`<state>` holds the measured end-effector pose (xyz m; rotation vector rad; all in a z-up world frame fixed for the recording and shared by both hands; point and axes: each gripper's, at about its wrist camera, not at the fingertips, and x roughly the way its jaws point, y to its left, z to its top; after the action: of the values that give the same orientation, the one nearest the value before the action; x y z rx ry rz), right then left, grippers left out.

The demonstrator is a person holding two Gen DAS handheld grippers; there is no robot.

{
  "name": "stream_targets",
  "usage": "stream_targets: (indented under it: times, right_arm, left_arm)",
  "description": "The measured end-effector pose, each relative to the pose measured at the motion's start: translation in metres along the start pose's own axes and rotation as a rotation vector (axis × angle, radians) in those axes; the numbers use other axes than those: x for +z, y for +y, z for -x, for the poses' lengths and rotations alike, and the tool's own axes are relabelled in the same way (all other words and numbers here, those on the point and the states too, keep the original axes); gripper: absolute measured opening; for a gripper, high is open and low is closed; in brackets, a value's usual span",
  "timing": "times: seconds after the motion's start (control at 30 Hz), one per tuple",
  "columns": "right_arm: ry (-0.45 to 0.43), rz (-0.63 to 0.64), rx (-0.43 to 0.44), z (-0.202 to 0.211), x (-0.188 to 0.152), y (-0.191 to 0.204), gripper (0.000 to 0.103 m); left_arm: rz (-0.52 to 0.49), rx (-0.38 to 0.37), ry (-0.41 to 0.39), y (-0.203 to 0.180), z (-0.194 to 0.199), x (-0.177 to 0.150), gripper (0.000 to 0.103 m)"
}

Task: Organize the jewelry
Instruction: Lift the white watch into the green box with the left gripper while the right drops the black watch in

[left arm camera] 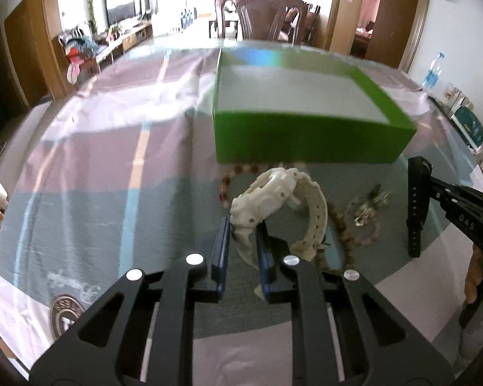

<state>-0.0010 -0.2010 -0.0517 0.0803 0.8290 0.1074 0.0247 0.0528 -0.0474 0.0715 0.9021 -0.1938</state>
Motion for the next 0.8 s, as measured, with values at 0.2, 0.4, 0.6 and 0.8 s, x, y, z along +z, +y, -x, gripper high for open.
stream_targets:
  times: [0.2, 0.4, 0.6, 0.8]
  right_arm:
    - [0.015, 0.088, 0.021, 0.012, 0.031, 0.016, 0.009]
    - [-0.064, 0.067, -0.023, 0.004, 0.105, 0.012, 0.009]
    - [-0.004, 0.025, -0.071, -0.053, 0.124, 0.006, 0.009]
    - [0.019, -0.019, -0.075, -0.072, 0.121, 0.002, 0.015]
  left_arm:
    - [-0.081, -0.006, -0.039, -0.013, 0.019, 0.029, 0.016]
    - [-0.11, -0.002, -0.067, -0.021, 0.01, 0.089, 0.017]
    - [-0.011, -0.002, -0.022, -0.012, -0.045, 0.122, 0.017]
    - [0.023, -0.013, -0.009, -0.007, -0.072, 0.131, 0.025]
